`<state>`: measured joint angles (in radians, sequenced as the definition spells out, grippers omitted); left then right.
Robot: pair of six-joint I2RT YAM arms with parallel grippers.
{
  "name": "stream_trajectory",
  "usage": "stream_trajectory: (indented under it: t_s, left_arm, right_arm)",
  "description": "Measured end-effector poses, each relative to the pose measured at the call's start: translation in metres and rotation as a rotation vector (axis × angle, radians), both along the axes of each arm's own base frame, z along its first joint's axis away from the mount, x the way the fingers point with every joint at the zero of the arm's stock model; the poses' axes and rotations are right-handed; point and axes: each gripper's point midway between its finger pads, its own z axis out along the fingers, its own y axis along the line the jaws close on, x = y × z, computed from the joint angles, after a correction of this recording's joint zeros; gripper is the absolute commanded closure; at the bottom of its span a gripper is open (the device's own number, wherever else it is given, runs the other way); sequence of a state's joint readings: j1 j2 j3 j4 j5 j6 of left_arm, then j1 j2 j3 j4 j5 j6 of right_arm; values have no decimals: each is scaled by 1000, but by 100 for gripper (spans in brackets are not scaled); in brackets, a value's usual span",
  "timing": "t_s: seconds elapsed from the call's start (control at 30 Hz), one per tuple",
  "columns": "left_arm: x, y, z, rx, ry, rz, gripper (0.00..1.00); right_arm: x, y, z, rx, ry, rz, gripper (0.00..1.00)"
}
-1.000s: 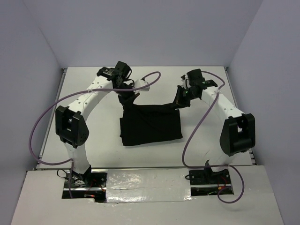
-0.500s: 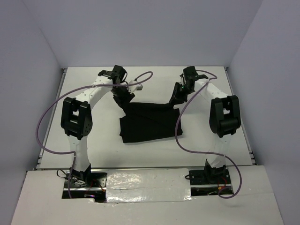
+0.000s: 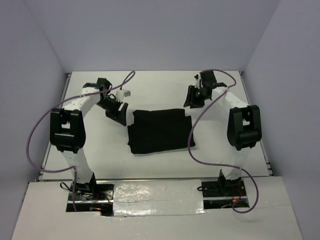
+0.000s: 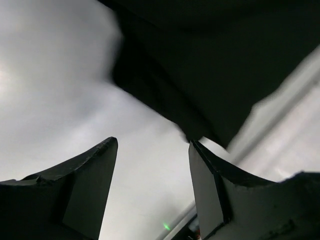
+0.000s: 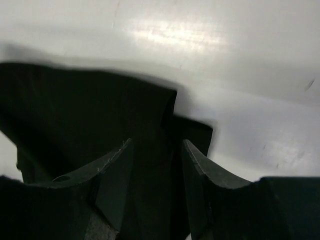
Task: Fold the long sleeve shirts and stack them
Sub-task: Fold the shirt
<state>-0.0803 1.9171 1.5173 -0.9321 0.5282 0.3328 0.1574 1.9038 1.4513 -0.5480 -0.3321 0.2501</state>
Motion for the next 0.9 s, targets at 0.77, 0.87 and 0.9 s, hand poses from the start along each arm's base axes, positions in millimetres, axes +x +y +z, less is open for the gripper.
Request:
stream_trajectory:
  t_s: [0.77, 0.87, 0.9]
  left_arm:
    - [-125, -84, -50, -154, 224, -194, 100]
    - [-127, -85, -53, -150, 227, -230, 100]
    - [-127, -82, -54, -141, 228, -235, 100]
  right_arm:
    - [-13, 32, -51, 36, 40, 128, 100]
    - [-4, 32, -43, 47, 23, 107, 100]
    - [-1, 32, -40, 52, 15, 100, 100]
